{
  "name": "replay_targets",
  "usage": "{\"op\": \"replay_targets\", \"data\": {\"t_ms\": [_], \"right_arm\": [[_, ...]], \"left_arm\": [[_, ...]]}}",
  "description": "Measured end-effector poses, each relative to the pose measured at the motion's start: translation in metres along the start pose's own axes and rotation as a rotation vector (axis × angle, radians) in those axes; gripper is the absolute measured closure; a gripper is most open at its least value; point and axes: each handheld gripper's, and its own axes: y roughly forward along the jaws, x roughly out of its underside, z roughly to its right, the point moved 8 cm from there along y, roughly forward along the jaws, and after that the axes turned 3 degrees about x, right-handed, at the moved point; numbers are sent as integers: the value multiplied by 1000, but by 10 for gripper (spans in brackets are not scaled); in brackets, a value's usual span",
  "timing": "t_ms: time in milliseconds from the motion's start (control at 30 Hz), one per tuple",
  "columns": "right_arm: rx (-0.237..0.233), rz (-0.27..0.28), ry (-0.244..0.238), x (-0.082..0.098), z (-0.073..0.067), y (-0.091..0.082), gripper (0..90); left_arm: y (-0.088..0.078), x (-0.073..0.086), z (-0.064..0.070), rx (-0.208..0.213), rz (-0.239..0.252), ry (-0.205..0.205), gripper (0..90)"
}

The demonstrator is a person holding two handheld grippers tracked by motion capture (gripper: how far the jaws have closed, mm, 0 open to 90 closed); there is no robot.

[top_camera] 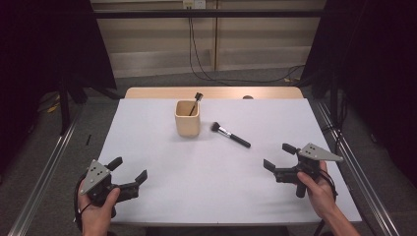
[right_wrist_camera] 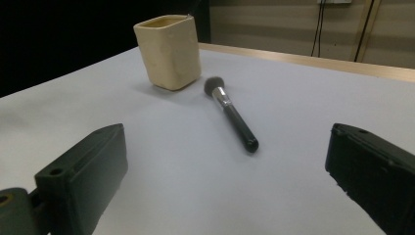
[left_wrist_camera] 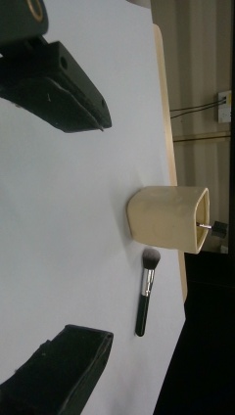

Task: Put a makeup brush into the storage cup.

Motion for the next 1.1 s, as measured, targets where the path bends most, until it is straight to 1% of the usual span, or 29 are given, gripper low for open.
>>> {"op": "replay_targets", "data": {"t_ms": [100, 133, 200, 233, 267, 300, 333, 433, 567, 633, 733, 800, 867, 900, 967, 1100], "right_arm": [[2, -8, -16, -4, 1, 7, 17], [-2, -12, -17, -5, 2, 10, 21], [-7, -13, -18, -8, 2, 15, 29], [-6, -12, -18, -8, 2, 17, 31], [-9, -19, -17, -8, 1, 19, 33], [-11, -23, -22, -9, 1, 20, 33], [-12, -29, -32, -9, 1, 21, 33], [-17, -29, -33, -13, 3, 24, 34], [-23, -63, -43, -17, 5, 31, 33], [-30, -79, -62, -20, 5, 37, 33], [-34, -98, -68, -23, 5, 48, 33], [-42, -134, -83, -22, 5, 57, 31], [-55, -154, -84, -22, 4, 64, 22], [-52, -160, -84, -22, 4, 68, 19], [-56, -191, -104, -22, 4, 75, 12], [-63, -210, -92, -27, 6, 86, 11]], "left_arm": [[1, 0, -2, -9, 0, 9, 37], [1, -1, -3, -6, 5, 4, 38], [1, -1, -4, -9, 8, 10, 37], [1, -1, -3, 2, 2, 10, 37], [1, -1, -3, 7, -2, 15, 37], [-1, -1, -3, 3, -2, 31, 37], [-1, -2, -2, 2, 4, 25, 37], [-2, -1, -4, -1, 5, 13, 37], [-1, -1, -4, 0, 3, 18, 37], [-1, 0, -4, 4, 0, 22, 37], [-1, 1, -4, 2, 8, 5, 34], [-2, 1, -5, -4, 4, 11, 32], [-2, 1, -5, -5, 9, 9, 31], [-2, 1, -6, -7, 7, 13, 32], [-2, 2, -7, -7, 0, 18, 32], [-3, 2, -9, -14, 3, 16, 31]]}}
